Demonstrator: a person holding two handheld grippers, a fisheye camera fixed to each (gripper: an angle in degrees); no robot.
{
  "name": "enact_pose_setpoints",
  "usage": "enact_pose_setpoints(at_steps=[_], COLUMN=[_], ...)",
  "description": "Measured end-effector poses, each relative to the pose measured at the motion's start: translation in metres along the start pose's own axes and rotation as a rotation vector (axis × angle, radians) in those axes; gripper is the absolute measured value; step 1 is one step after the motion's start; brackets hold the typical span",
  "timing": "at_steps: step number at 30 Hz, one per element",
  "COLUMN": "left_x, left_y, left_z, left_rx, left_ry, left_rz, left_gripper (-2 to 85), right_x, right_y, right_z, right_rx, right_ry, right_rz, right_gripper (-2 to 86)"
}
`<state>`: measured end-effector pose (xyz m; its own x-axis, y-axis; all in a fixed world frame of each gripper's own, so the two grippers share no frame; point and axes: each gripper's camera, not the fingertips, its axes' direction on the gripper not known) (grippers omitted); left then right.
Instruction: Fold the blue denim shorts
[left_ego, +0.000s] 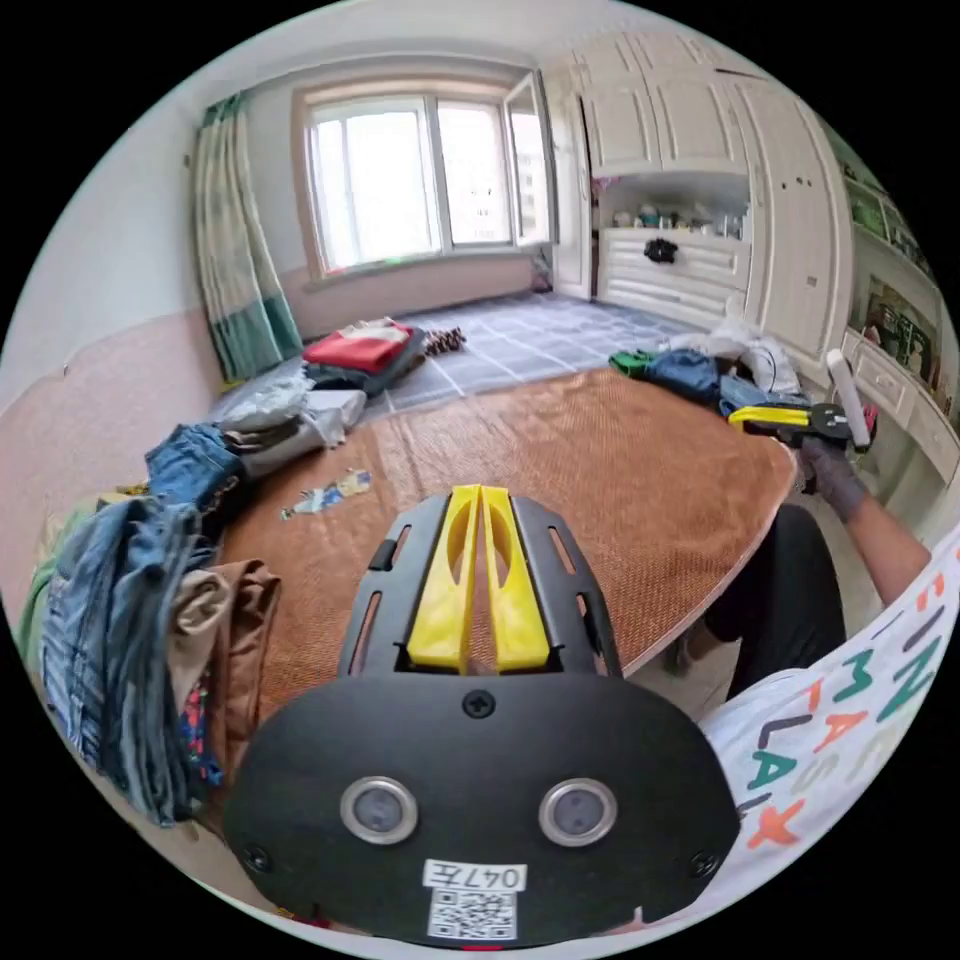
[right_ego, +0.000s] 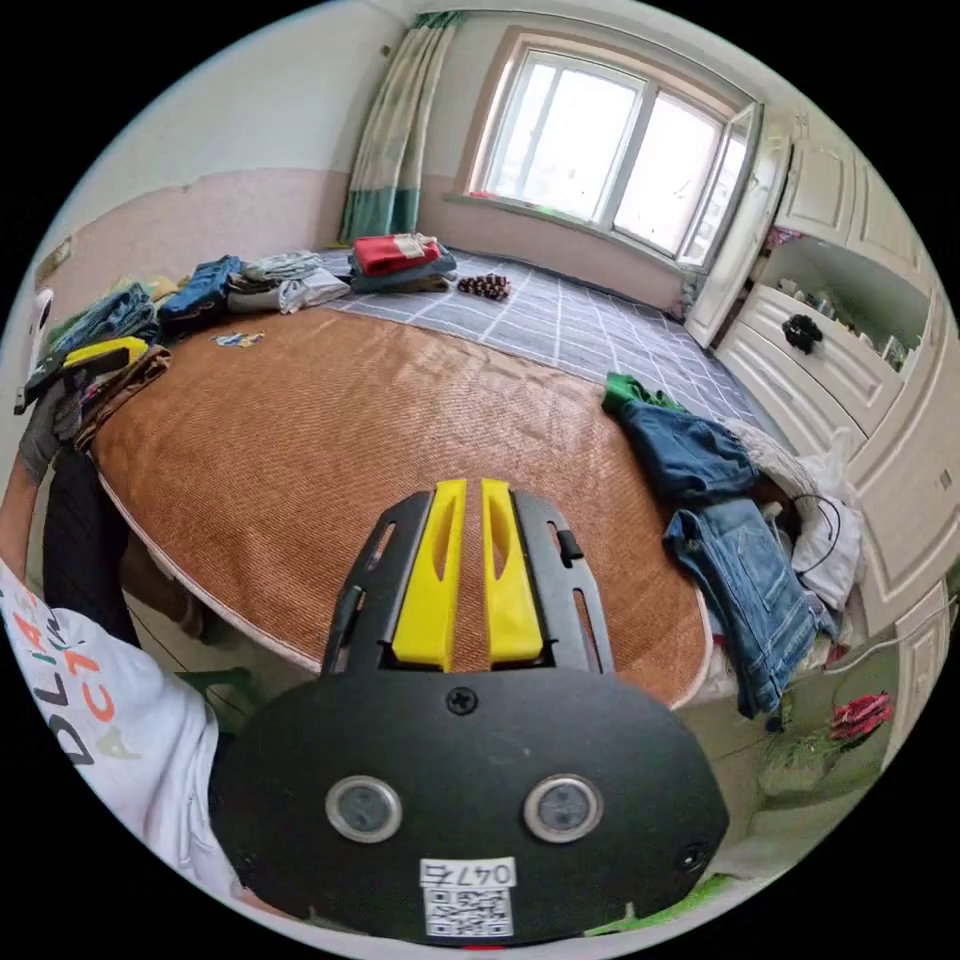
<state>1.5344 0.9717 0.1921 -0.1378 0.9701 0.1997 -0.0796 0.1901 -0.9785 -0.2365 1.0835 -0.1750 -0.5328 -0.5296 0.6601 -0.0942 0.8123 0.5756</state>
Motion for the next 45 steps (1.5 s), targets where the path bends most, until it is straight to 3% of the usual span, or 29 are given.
enact_pose_setpoints(at_steps=[5,11,17,20,25,31,36,39,41,43,45], left_x=[0.025,0.015,-0.021,-0.014,-0.003,0.018,0.066,0.084,0.078,0.064,0.049], left_y=[-0.062,-0.098,-0.117,-0.145,-0.176,-0.205,-0.229,-0.235,-0.237,-0.237,-0.234], left_z=[0.146,0.278,0.322,0.34,0.363,0.384,0.399,0.409,0.418,0.424,0.43], left_rx=[-0.166,-0.378,-0.348,-0.401,-0.442,-0.485,-0.54,-0.563,-0.579,-0.589,-0.592], left_ry=[0.249,0.251,0.359,0.328,0.29,0.219,0.063,0.001,0.023,0.074,0.13], left_rz=[-0.048,-0.067,-0.239,-0.202,-0.154,-0.133,0.011,0.058,0.025,-0.03,-0.075], left_gripper=[-1.0,-1.0,-1.0,-1.0,-1.0,-1.0,-1.0,-1.0,-1.0,-1.0,-1.0], right_x=[0.016,-0.015,-0.018,0.009,0.121,0.167,0.175,0.181,0.186,0.19,0.19], right_y=[0.057,0.107,0.151,0.174,0.213,0.273,0.304,0.309,0.326,0.355,0.368], right_z=[0.04,0.091,0.103,0.091,0.092,0.172,0.202,0.224,0.245,0.259,0.271], right_rx=[-0.176,-0.322,-0.301,-0.157,0.25,0.44,0.493,0.36,0.318,0.408,0.449], right_ry=[0.092,0.165,0.123,0.084,-0.063,-0.125,-0.085,0.005,-0.05,-0.165,-0.238], right_rz=[0.122,0.042,0.071,0.207,0.682,0.992,1.033,0.984,1.036,1.102,1.116], right_gripper=[-0.5,-1.1,-1.0,-0.2,8.1,11.0,12.2,11.9,10.5,2.3,0.4])
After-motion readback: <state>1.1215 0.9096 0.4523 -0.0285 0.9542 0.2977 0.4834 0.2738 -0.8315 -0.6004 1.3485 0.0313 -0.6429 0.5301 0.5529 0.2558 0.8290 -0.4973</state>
